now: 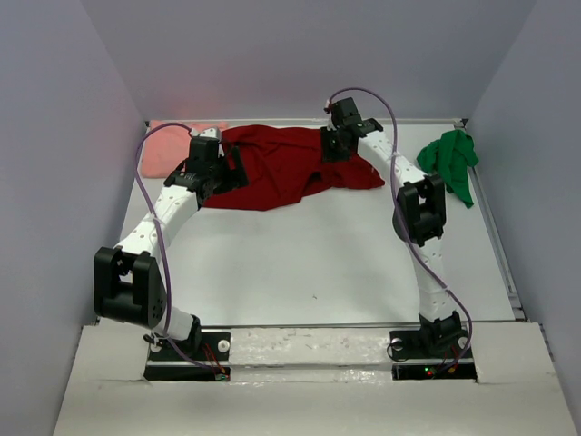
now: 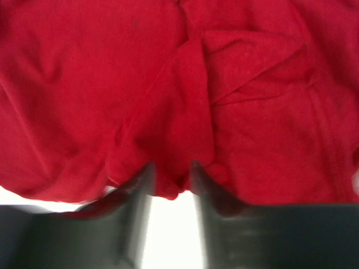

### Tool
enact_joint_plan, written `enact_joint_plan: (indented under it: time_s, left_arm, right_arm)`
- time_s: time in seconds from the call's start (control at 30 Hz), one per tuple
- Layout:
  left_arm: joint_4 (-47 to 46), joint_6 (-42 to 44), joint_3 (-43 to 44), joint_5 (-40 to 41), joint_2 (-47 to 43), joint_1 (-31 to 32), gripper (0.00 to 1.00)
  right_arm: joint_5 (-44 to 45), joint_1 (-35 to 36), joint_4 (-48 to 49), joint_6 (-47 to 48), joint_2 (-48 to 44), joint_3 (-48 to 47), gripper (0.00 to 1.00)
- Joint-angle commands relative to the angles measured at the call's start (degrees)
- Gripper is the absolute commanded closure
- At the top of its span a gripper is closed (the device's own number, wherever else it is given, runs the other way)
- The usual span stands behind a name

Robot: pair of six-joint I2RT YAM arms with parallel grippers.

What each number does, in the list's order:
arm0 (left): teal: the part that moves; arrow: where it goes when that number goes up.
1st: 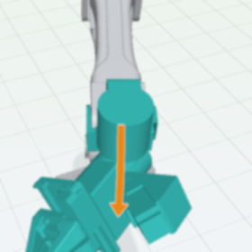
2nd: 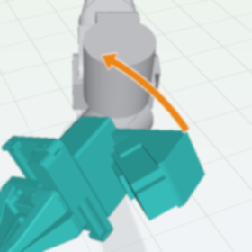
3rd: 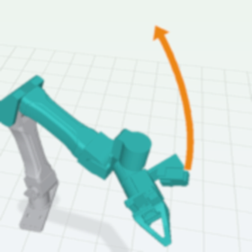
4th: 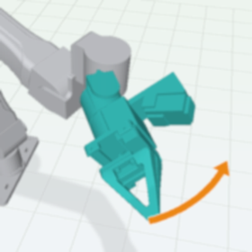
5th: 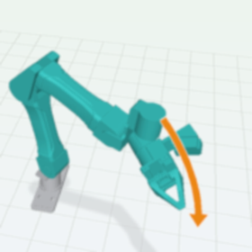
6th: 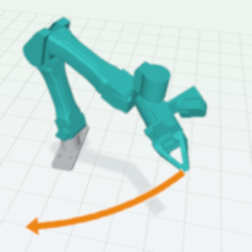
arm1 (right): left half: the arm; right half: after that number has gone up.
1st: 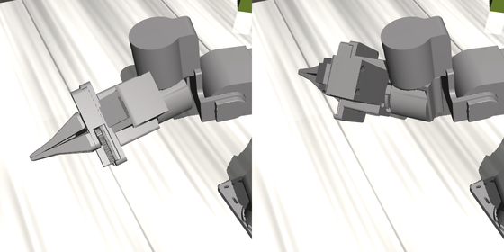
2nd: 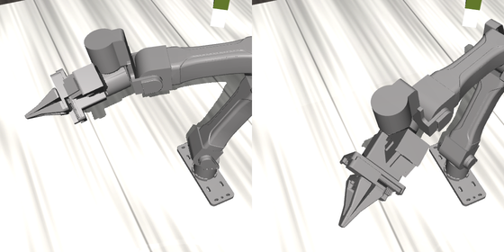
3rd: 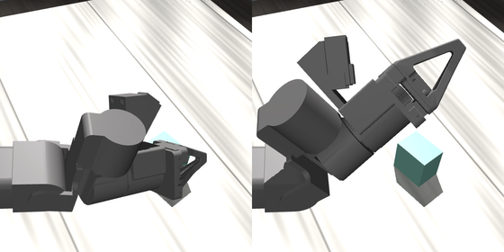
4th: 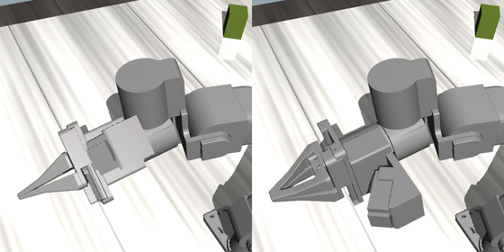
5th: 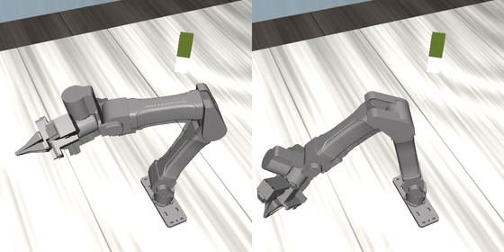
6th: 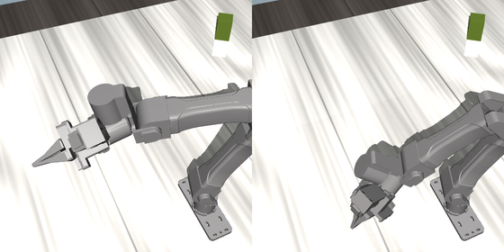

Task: Fold and stack the t-shirts
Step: Flatten the tshirt out

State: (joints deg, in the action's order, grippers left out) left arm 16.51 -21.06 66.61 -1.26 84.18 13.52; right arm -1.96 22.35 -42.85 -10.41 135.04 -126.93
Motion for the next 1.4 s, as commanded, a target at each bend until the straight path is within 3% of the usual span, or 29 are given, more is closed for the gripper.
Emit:
enact_joint_plan:
  time_s: [0.0, 0.03, 0.07, 0.2, 0.23, 0.57, 0.87, 1.13, 1.37]
  left_arm:
    - [0.53, -1.26, 1.33, 3.19, 2.73, 0.28, 0.09]
    - [0.97, -1.79, 2.55, 2.84, 3.79, 0.28, 0.17]
    - [1.67, -2.14, 3.87, 2.06, 5.80, 0.37, 0.26]
    - [3.79, -3.63, 8.00, 1.79, 10.56, 0.28, 0.92]
    - [3.79, -4.16, 9.66, 1.78, 12.30, 0.37, 1.00]
    - [4.13, -3.02, 24.24, 1.35, 27.15, 0.28, 1.00]
    - [11.60, -2.40, 39.28, -5.77, 45.09, 0.10, 1.00]
    - [7.58, -8.99, 25.88, -17.46, 41.51, 0.37, 1.00]
    - [2.12, -14.88, 7.15, -18.34, 23.00, 3.44, 1.00]
  right_arm:
    - [5.38, -3.79, -3.11, -2.94, 1.27, -4.02, 0.92]
    - [7.65, -3.80, -3.29, -3.21, 1.19, -2.89, 1.00]
    - [8.63, -4.50, -3.12, -2.86, 0.14, -0.27, 1.00]
    - [9.96, -5.74, -1.36, -2.33, -1.80, 4.06, 1.00]
    - [9.87, -6.35, -1.27, -2.42, -2.15, 4.93, 1.00]
    - [6.18, -8.11, -0.57, -1.98, -2.24, 7.22, 1.00]
    - [2.75, -8.11, 4.26, -5.48, -7.94, 20.83, 1.00]
    - [3.36, -8.11, 9.36, -12.08, -21.03, 39.20, 1.00]
    - [4.07, -8.11, 12.00, -16.82, -34.83, 55.46, 1.00]
